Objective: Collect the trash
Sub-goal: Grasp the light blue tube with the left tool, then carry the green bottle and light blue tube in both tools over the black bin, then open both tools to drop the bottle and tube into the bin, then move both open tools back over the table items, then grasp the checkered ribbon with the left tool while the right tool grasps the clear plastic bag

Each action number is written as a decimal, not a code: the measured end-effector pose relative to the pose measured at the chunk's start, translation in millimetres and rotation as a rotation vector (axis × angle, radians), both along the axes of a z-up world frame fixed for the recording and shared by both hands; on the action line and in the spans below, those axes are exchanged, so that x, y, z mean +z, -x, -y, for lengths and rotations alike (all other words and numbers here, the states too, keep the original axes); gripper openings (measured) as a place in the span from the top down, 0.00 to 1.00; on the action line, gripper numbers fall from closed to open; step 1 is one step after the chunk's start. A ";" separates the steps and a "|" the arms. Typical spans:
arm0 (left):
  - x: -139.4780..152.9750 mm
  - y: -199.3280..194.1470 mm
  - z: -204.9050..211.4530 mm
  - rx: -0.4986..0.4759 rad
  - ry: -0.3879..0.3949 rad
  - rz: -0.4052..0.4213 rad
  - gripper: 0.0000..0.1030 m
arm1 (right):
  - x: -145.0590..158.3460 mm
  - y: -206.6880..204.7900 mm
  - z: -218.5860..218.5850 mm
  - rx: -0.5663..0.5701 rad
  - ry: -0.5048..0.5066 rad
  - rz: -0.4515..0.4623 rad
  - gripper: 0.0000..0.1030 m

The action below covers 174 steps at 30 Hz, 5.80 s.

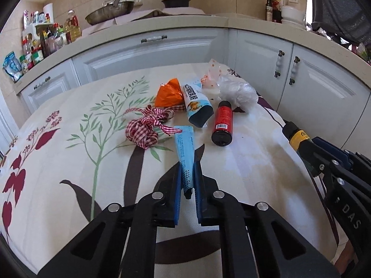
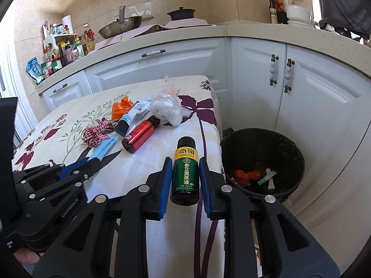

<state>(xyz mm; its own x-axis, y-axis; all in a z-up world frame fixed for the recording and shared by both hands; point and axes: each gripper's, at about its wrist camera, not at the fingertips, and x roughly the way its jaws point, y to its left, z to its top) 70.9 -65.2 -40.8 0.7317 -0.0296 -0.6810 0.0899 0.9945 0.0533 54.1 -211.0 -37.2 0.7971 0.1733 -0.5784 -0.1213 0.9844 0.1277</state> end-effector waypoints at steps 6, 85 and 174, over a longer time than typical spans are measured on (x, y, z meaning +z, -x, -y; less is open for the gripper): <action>9.5 9.4 -4.4 -0.022 0.018 0.013 0.89 | 5.8 4.8 -3.6 -0.007 0.023 0.016 0.78; 29.6 -124.1 188.7 -0.216 0.009 0.065 0.90 | 31.8 -91.2 169.6 -0.345 0.139 0.151 0.77; 45.9 -60.4 -100.9 0.266 0.006 0.129 0.39 | 37.9 -89.9 -58.8 -0.016 0.150 0.091 0.57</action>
